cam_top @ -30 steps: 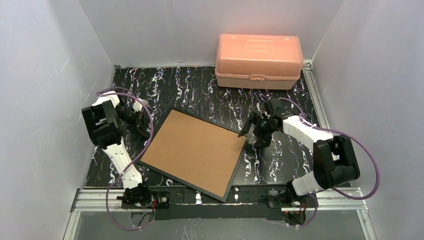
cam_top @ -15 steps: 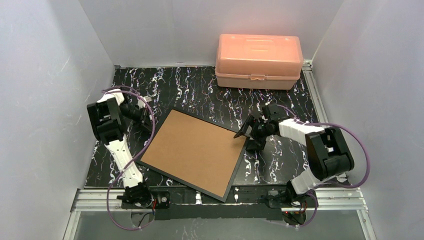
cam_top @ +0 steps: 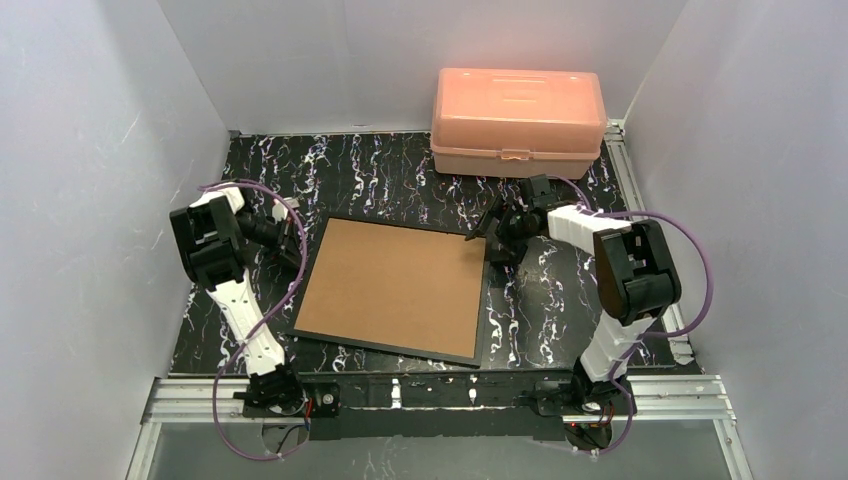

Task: Put the photo into the frame

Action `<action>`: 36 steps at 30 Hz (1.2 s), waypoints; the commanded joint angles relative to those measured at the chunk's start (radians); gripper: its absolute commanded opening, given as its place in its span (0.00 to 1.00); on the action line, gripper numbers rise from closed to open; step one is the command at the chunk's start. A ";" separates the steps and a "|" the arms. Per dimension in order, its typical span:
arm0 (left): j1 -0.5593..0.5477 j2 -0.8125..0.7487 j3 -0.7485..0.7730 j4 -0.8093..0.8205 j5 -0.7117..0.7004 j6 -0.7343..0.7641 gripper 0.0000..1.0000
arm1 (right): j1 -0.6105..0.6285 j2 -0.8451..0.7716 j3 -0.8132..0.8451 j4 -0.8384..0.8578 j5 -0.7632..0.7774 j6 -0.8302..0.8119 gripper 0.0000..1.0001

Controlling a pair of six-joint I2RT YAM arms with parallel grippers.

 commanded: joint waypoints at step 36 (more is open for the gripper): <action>-0.025 -0.051 -0.032 0.021 0.006 -0.002 0.00 | -0.022 -0.139 -0.202 0.151 -0.127 0.027 0.86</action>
